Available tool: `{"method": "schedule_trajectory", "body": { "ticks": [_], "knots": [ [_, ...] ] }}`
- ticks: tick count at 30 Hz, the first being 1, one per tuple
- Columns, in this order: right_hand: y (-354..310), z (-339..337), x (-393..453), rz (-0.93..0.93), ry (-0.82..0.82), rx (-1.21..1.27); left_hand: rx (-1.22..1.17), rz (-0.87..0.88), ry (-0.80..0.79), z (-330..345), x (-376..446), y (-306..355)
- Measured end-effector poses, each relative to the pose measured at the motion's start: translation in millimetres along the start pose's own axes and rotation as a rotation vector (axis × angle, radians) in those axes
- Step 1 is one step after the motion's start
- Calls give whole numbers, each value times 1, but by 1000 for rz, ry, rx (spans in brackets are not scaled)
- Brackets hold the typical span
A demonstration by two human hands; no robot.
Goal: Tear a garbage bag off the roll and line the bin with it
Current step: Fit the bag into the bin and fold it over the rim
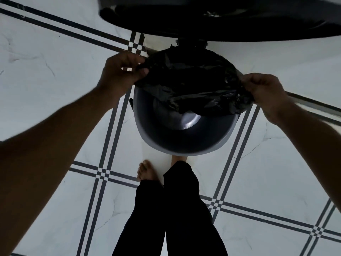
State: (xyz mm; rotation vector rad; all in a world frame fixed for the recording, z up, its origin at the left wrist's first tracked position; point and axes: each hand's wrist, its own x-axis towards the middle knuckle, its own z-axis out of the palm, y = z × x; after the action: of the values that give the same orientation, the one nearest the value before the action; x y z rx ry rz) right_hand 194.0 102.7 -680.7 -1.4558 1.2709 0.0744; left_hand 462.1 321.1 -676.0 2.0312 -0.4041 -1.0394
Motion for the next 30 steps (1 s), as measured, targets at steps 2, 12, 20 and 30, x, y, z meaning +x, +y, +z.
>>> {"method": "schedule_trajectory", "body": {
  "ticks": [2,12,20,30],
  "knots": [
    [1,6,-14,-74,13,-16,79,-45,13,4,-13,-10],
    [9,25,-39,-144,121,-79,228,-249,225,13,-53,-23],
    [-2,9,-31,33,32,99,314,-331,264,14,-43,-2],
    [7,27,-42,-107,166,-223,278,-301,269,9,-45,-4]
  ]
}}
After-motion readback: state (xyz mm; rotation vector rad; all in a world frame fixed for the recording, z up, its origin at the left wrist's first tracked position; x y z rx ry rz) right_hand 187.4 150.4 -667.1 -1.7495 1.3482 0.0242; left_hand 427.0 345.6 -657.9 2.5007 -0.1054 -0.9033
